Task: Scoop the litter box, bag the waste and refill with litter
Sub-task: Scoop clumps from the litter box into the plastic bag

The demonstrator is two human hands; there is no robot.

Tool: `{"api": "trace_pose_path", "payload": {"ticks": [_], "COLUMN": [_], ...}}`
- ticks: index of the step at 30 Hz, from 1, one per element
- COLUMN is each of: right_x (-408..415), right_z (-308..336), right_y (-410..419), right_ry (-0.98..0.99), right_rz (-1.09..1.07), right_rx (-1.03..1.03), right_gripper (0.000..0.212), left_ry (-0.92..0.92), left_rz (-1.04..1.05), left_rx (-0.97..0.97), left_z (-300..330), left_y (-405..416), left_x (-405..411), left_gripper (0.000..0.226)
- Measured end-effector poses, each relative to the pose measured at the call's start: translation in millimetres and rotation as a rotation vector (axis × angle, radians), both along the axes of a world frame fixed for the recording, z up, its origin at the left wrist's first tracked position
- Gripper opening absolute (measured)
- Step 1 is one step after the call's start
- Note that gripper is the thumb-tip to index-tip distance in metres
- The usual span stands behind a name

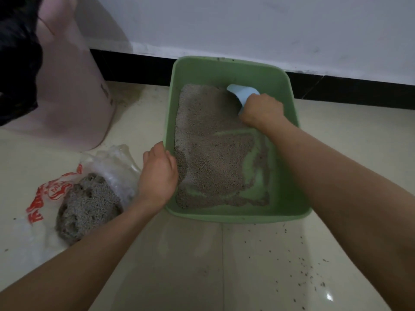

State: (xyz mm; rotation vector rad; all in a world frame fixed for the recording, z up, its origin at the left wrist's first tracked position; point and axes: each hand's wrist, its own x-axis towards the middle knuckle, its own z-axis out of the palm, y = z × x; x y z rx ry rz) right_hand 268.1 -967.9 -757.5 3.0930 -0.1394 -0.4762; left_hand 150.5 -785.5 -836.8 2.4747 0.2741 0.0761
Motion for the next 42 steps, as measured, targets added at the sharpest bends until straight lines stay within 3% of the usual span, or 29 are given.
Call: {"api": "trace_pose_path", "payload": {"ticks": [3, 6, 18, 25, 28, 30, 35, 39, 42], "right_x": [-4, -8, -49, -81, -84, -80, -80, -87, -81], "right_z": [-4, -8, 8, 45, 53, 53, 50, 33, 23], "right_y": [24, 42, 20, -13, -26, -35, -36, -23, -15], "right_ry": [0.013, 0.031, 0.166, 0.201, 0.116, 0.08, 0.188, 0.388, 0.425], "right_rz": [0.086, 0.219, 0.704, 0.633, 0.466, 0.289, 0.03, -0.003, 0.021], "right_rx": [0.051, 0.045, -0.263, -0.469, -0.345, -0.143, 0.331, 0.433, 0.44], "right_gripper": [0.025, 0.025, 0.026, 0.02, 0.016, 0.022, 0.036, 0.041, 0.042], "left_ry": [0.013, 0.011, 0.039, 0.071, 0.088, 0.095, 0.104, 0.098, 0.096], "left_rz": [0.015, 0.005, 0.002, 0.007, 0.003, -0.001, 0.006, 0.018, 0.026], "left_rx": [-0.031, -0.021, -0.012, -0.028, -0.036, -0.035, -0.06, -0.067, -0.072], "left_z": [1, 0, 3, 11, 13, 13, 13, 10, 9], "left_y": [0, 1, 0, -1, -1, -1, -1, 0, -1], "left_x": [0, 0, 1, -1, -2, -2, -2, -1, -1], "left_gripper": [0.024, 0.025, 0.025, 0.026, 0.027, 0.027, 0.028, 0.029, 0.028]}}
